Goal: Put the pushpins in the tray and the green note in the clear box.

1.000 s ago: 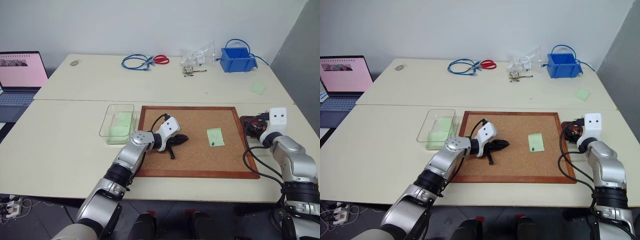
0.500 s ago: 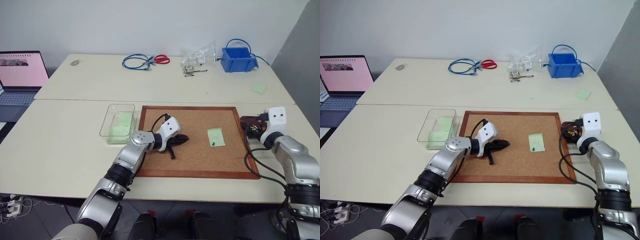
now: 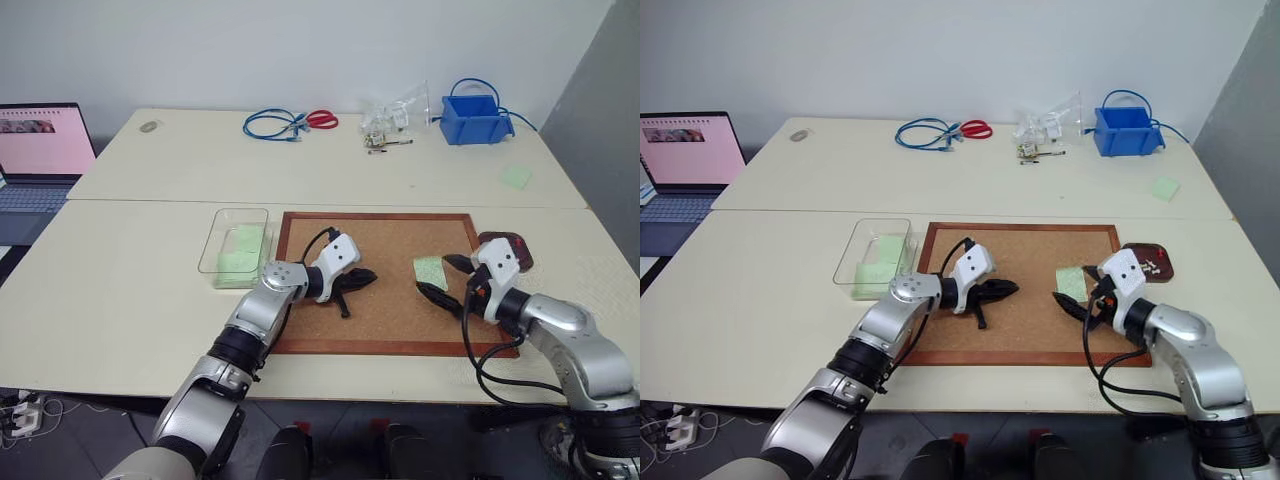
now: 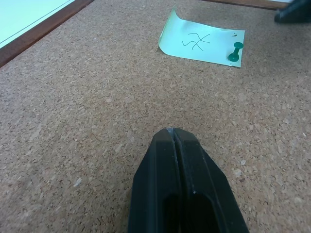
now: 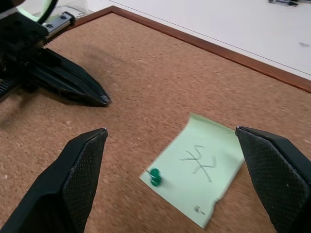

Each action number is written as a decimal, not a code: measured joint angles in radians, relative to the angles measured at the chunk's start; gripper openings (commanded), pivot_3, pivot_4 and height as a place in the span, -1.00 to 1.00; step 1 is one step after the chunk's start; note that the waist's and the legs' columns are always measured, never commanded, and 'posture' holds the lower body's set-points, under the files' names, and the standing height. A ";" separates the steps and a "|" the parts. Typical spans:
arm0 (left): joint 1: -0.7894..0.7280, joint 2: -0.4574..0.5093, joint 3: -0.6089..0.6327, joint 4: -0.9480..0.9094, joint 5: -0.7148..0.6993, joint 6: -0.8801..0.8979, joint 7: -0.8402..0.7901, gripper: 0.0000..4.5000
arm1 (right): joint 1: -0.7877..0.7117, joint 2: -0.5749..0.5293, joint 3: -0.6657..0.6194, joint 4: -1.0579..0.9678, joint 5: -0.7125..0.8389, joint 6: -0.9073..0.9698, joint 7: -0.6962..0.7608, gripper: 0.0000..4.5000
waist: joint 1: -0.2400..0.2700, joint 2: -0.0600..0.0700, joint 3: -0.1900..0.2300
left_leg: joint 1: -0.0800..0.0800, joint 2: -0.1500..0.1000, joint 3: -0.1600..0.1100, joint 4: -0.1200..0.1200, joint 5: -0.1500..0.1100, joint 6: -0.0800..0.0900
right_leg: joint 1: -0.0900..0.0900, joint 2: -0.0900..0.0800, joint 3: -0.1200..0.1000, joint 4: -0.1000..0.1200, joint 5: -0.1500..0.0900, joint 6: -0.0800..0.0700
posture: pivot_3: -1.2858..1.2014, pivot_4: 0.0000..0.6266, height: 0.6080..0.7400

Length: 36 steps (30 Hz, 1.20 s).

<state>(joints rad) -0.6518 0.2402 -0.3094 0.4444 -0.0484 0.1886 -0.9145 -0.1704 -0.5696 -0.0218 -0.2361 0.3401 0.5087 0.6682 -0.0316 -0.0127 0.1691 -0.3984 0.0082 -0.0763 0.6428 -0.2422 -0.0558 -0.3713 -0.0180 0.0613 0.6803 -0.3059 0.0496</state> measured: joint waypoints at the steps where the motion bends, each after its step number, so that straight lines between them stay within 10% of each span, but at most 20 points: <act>1: -0.005 0.000 0.000 0.006 0.000 -0.001 -0.003 -1.00 | 0.000 0.001 0.003 0.009 -0.003 -0.001 0.001 1.00 | 0.000 0.000 0.000 | 0.000 0.000 0.000 0.000 0.000 0.000 | 0.000 0.000 0.000 0.000 0.000 0.000 | 0.03 -0.52 1.00; 7: -0.014 0.001 0.001 0.019 0.000 -0.004 -0.014 -1.00 | 0.004 0.002 0.026 0.031 -0.017 -0.018 0.017 1.00 | 0.000 0.000 0.000 | 0.000 0.000 0.000 0.000 0.000 0.000 | 0.000 0.000 0.000 0.000 0.000 0.000 | 0.03 -0.52 1.00; 30: 0.001 0.000 0.000 -0.003 0.009 -0.004 -0.008 -1.00 | 0.019 0.013 0.043 0.094 -0.050 -0.082 0.034 -0.98 | 0.000 0.000 0.000 | 0.000 0.000 0.000 0.000 0.000 0.000 | 0.000 0.000 0.000 0.000 0.000 0.000 | 0.03 -0.52 1.00; 36: 0.001 0.000 0.001 -0.003 0.010 -0.004 -0.008 -1.00 | 0.019 0.017 0.042 0.094 -0.050 -0.082 0.029 -0.99 | 0.000 0.000 0.000 | 0.000 0.000 0.000 0.000 0.000 0.000 | 0.000 0.000 0.000 0.000 0.000 0.000 | 0.03 -0.52 1.00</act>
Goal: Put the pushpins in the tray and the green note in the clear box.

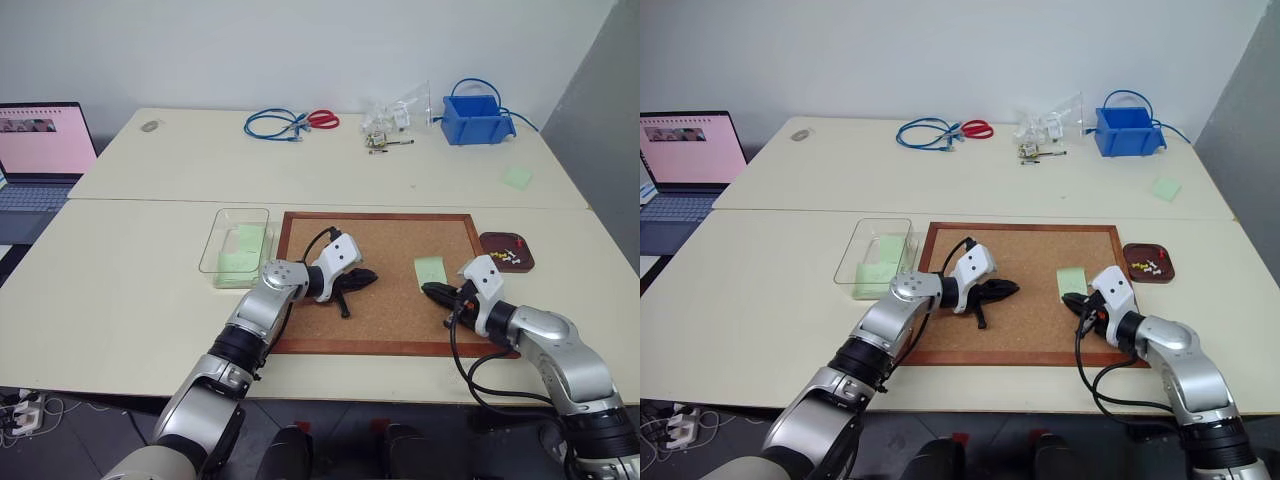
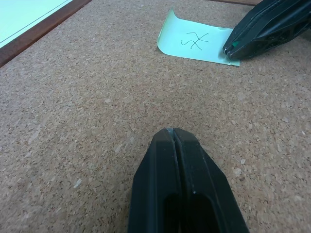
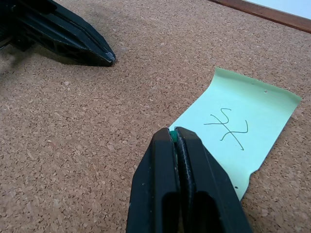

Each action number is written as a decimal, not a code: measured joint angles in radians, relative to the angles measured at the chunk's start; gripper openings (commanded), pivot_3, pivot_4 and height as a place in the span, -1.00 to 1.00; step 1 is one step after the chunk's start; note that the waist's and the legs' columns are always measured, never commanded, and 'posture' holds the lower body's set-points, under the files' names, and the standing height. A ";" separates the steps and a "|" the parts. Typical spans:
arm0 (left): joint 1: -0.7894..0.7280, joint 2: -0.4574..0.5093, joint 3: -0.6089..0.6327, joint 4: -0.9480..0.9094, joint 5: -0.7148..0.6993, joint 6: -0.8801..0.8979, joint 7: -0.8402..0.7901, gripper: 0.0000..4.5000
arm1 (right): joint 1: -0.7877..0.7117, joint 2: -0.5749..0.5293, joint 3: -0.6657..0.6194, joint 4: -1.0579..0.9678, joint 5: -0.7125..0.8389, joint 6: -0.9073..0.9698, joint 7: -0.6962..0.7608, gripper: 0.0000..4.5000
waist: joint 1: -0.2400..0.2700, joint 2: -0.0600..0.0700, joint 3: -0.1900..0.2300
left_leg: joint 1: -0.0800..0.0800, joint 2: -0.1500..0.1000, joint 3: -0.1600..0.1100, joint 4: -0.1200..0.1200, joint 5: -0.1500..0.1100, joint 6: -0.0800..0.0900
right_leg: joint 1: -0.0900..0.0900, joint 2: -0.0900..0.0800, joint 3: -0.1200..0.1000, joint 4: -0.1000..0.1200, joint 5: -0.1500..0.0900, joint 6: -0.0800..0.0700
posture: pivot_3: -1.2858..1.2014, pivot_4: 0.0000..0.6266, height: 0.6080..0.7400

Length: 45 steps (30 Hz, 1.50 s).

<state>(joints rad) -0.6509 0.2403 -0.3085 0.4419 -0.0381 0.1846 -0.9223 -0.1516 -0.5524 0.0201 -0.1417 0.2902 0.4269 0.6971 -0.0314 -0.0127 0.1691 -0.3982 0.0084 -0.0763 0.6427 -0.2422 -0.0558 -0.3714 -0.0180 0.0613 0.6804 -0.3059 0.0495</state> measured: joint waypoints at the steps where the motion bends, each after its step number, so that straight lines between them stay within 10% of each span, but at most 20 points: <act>1: 0.000 0.000 0.000 0.000 0.000 0.000 0.000 -1.00 | 0.000 0.000 0.000 0.000 0.000 0.000 0.000 -0.99 | 0.000 0.000 0.000 | 0.000 0.000 0.000 0.000 0.000 0.000 | 0.000 0.000 0.000 0.000 0.000 0.000 | 0.03 -0.52 1.00; 22: -0.003 0.000 -0.001 0.008 0.012 -0.047 -0.004 -1.00 | -0.028 -0.076 -0.089 -0.218 0.145 0.200 0.007 -0.99 | 0.002 0.000 0.000 | -0.001 0.000 0.000 0.000 0.000 0.000 | 0.000 0.000 0.000 0.000 0.000 0.000 | 0.03 -0.52 1.00; 38: -0.156 0.048 -0.001 0.156 0.060 -0.682 -0.068 0.22 | -0.097 -0.118 -0.099 -0.203 0.204 0.260 0.049 -1.00 | 0.001 -0.003 0.003 | -0.002 0.000 0.000 0.000 0.000 0.000 | -0.002 0.000 0.000 0.000 0.000 0.000 | 0.03 -0.52 1.00; 45: -0.234 0.016 -0.005 0.309 0.119 -0.862 -0.028 0.22 | -0.100 -0.115 -0.105 -0.213 0.221 0.290 0.038 -1.00 | 0.001 -0.004 0.003 | -0.003 0.000 0.000 0.000 0.000 0.000 | -0.002 0.000 0.000 0.000 0.000 0.000 | 0.03 -0.52 1.00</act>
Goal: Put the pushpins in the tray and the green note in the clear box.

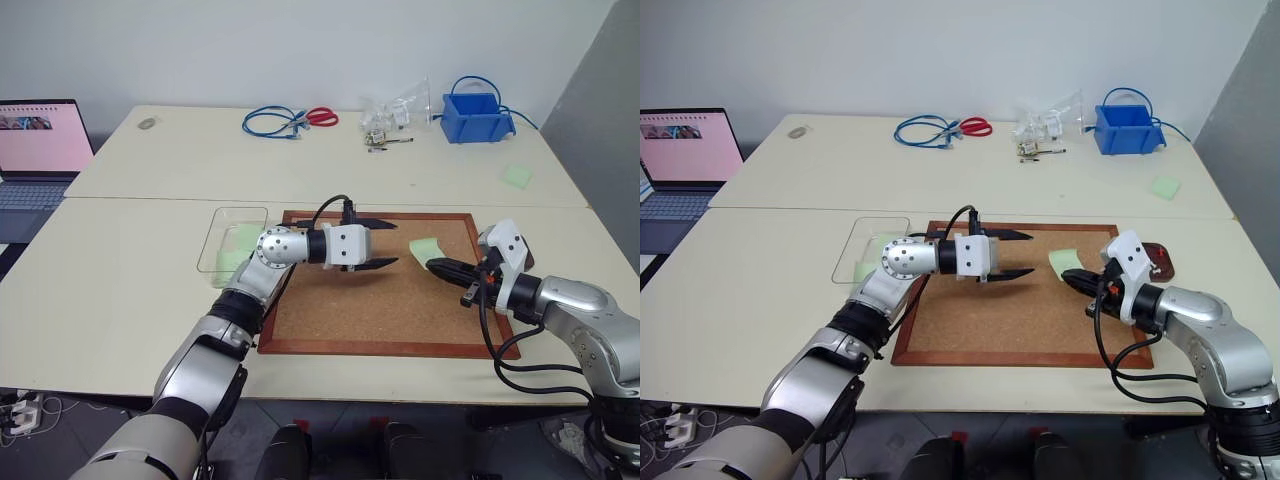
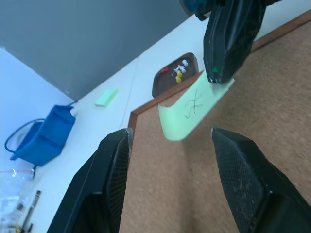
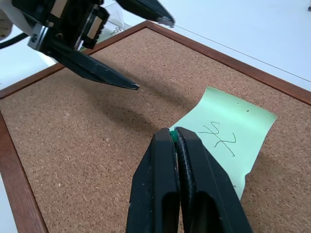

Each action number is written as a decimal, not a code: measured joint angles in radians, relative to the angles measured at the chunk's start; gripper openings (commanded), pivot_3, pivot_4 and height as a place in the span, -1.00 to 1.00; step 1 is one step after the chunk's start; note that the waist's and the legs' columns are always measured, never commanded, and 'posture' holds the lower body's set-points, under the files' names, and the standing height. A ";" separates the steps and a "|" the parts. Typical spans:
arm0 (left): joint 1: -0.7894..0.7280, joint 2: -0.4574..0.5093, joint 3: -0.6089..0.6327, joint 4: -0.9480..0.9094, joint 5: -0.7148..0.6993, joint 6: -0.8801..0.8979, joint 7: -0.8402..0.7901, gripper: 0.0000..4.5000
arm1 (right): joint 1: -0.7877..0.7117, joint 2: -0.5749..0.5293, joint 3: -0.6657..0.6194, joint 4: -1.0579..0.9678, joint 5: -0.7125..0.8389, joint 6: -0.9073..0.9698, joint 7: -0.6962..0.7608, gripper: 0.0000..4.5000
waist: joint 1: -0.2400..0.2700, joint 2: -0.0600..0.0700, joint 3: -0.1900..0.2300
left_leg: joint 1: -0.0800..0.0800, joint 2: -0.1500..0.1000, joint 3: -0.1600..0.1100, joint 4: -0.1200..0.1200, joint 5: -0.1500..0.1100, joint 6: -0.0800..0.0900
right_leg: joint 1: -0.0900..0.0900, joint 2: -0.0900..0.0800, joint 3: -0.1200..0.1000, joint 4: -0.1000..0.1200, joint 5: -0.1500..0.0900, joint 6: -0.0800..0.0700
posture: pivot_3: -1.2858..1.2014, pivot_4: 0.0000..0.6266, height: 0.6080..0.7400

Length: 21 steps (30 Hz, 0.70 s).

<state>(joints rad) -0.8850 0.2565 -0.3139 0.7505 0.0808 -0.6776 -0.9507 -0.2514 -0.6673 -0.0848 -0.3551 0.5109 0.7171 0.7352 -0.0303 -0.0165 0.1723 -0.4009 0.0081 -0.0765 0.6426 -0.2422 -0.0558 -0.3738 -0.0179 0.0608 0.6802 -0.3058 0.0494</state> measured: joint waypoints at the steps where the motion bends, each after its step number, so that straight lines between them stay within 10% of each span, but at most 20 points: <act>1: -0.001 -0.007 -0.003 0.012 0.005 -0.018 0.000 0.22 | 0.000 0.000 0.000 -0.004 0.002 0.005 -0.003 -1.00 | 0.000 0.000 0.000 | 0.000 0.000 0.000 0.000 0.000 0.000 | 0.000 0.000 0.000 0.000 0.000 0.000 | 0.03 -0.52 1.00; 11: -0.017 -0.041 -0.045 0.082 0.110 -0.149 0.065 0.22 | -0.013 0.015 0.008 -0.039 0.021 0.035 -0.028 -1.00 | 0.000 0.000 0.000 | 0.000 0.000 0.000 0.000 0.000 0.000 | 0.000 0.000 0.000 0.000 0.000 0.000 | 0.03 -0.52 1.00; 21: -0.039 -0.042 -0.054 0.130 0.198 -0.207 0.161 -0.57 | -0.027 0.025 0.013 -0.047 0.033 0.050 -0.037 -1.00 | -0.001 0.000 0.000 | 0.000 0.000 0.000 0.000 0.000 0.000 | 0.000 0.000 0.000 0.000 0.000 0.000 | 0.03 -0.52 1.00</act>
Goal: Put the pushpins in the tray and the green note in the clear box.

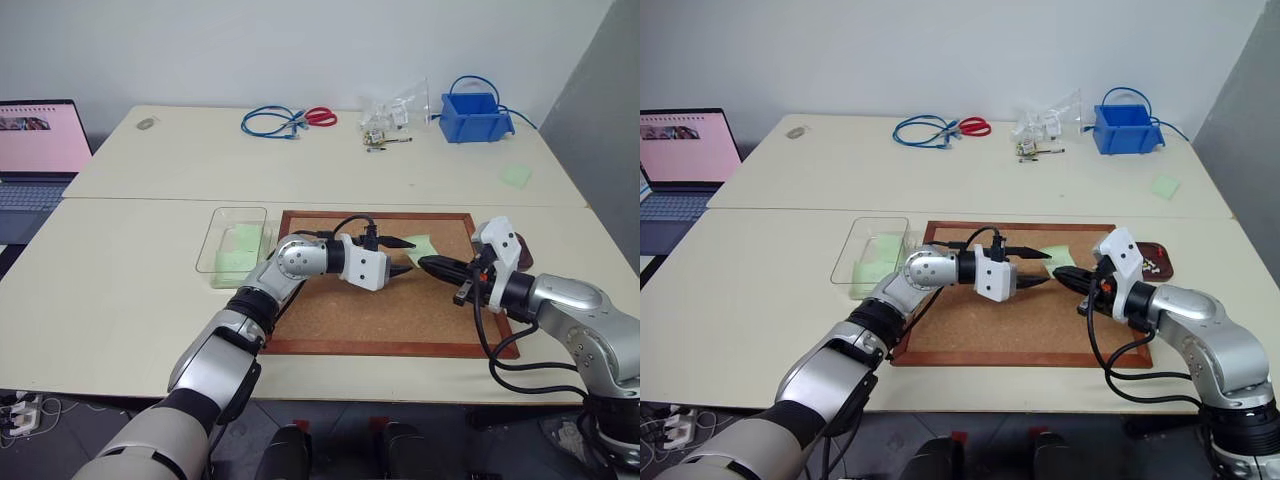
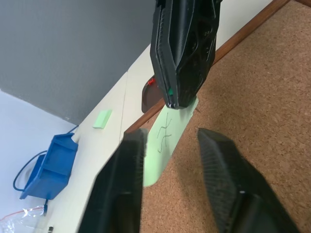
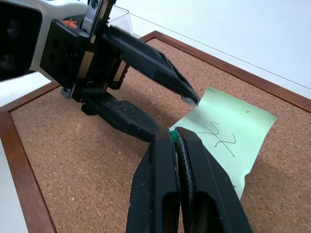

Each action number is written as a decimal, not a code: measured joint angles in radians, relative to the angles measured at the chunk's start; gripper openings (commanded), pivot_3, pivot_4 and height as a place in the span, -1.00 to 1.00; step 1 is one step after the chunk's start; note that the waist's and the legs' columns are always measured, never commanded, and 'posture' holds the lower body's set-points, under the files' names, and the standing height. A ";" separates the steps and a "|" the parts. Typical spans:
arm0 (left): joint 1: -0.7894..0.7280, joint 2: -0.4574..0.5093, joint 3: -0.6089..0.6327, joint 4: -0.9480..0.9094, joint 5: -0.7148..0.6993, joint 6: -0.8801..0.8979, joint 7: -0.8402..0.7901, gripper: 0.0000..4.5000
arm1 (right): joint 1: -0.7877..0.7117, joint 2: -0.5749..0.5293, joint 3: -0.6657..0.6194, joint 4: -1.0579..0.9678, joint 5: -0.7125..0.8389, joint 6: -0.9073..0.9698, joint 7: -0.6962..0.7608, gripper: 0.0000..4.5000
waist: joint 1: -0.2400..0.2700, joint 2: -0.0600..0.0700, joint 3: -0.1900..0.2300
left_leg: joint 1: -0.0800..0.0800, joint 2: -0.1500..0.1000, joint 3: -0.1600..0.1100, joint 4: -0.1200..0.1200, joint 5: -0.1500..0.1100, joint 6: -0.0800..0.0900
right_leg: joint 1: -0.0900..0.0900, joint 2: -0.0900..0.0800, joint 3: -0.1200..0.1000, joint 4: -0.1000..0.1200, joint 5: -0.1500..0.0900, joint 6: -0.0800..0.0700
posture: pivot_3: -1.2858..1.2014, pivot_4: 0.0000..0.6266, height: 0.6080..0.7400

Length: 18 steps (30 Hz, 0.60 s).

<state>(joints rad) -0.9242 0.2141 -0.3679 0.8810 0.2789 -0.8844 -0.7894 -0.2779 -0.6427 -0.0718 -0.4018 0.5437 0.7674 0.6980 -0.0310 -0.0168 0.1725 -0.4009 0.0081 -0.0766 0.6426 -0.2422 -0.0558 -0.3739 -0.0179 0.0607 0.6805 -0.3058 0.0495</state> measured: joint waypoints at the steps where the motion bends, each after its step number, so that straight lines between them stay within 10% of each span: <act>1: -0.001 -0.001 0.000 0.003 0.001 -0.001 0.004 -0.64 | -0.003 0.001 0.000 -0.003 0.002 0.004 0.000 -1.00 | 0.000 0.000 0.000 | 0.000 0.000 0.000 0.000 0.000 0.000 | 0.000 0.000 0.000 0.000 0.000 0.000 | 0.03 -0.52 1.00; 5: -0.006 -0.005 0.000 0.021 0.008 -0.004 0.016 -0.97 | -0.011 0.010 0.009 -0.016 0.021 0.013 -0.001 -1.00 | 0.000 0.000 0.000 | 0.000 0.000 0.000 0.000 0.000 0.000 | 0.000 0.000 0.000 0.000 0.000 0.000 | 0.03 -0.52 1.00; 18: -0.019 0.001 -0.002 0.032 0.050 -0.025 0.070 -0.99 | -0.020 0.018 0.012 -0.014 0.031 0.027 -0.023 -1.00 | 0.000 0.000 0.000 | 0.000 0.000 0.000 0.000 0.000 0.000 | 0.000 0.000 0.000 0.000 0.000 0.000 | 0.03 -0.52 1.00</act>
<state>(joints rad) -0.9435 0.2147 -0.3695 0.9132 0.3285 -0.9098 -0.7190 -0.2982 -0.6243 -0.0600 -0.4156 0.5749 0.7946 0.6752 -0.0309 -0.0169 0.1725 -0.4009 0.0081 -0.0767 0.6427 -0.2422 -0.0557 -0.3738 -0.0179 0.0605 0.6806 -0.3058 0.0495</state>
